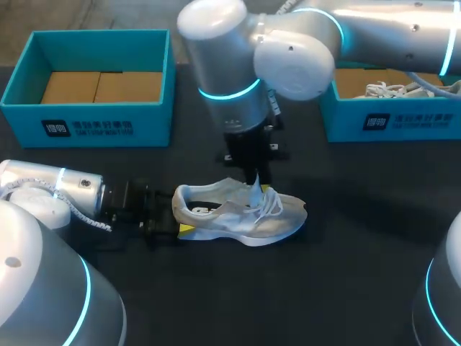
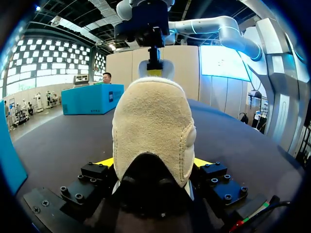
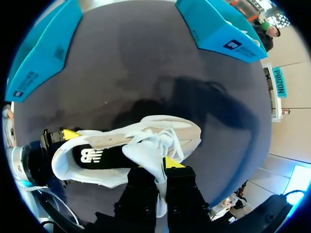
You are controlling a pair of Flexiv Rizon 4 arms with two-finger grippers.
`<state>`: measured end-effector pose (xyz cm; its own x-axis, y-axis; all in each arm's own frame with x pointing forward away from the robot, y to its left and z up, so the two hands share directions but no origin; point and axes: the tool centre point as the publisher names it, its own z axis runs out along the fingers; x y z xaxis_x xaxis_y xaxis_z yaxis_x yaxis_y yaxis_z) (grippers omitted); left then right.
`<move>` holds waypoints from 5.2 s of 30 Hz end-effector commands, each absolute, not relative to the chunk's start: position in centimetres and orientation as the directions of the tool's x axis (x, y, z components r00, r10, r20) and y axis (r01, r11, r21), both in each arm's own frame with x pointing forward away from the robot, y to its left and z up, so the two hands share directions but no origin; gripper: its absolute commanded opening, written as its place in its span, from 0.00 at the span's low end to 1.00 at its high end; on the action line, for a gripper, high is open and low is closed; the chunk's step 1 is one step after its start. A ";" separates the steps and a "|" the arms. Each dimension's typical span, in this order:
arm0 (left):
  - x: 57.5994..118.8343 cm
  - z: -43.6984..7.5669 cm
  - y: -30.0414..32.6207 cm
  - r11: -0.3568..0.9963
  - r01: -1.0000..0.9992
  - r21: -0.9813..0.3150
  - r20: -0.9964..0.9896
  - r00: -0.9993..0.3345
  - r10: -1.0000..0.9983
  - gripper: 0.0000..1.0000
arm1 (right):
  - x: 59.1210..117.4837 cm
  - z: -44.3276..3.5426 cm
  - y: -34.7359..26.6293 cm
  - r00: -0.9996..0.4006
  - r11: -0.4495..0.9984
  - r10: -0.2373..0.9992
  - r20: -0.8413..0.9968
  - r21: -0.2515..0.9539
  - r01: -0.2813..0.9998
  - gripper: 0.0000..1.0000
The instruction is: Take the shoe out of the shoebox, open the shoe tongue, remove and reinsert the insole, then place the shoe into the shoebox
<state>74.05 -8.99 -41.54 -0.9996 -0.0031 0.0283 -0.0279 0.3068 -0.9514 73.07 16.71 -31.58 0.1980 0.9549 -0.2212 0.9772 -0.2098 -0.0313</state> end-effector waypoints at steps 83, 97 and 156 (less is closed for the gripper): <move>73.8 -41.8 -8.9 0.307 -0.027 -0.951 0.027 -1.000 -0.005 0.00 | 74.0 -24.9 17.2 -0.248 0.293 0.947 -0.202 0.234 0.927 0.18; 73.8 -41.8 -8.9 0.307 -0.027 -0.951 0.027 -1.000 -0.005 0.00 | 74.1 -24.4 20.8 -0.778 0.790 0.610 -0.149 0.190 0.583 0.00; 73.8 -41.8 -8.9 0.307 -0.027 -0.951 0.027 -1.000 -0.005 0.00 | 76.1 -33.4 23.9 -0.978 0.986 0.162 -0.133 -0.017 0.166 0.00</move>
<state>74.03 -8.95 -41.56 -0.9996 -0.0036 0.0283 -0.0280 0.3071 -0.9513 75.51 23.33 -32.05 -0.9754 0.1658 -0.1452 0.1697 0.9854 -0.0148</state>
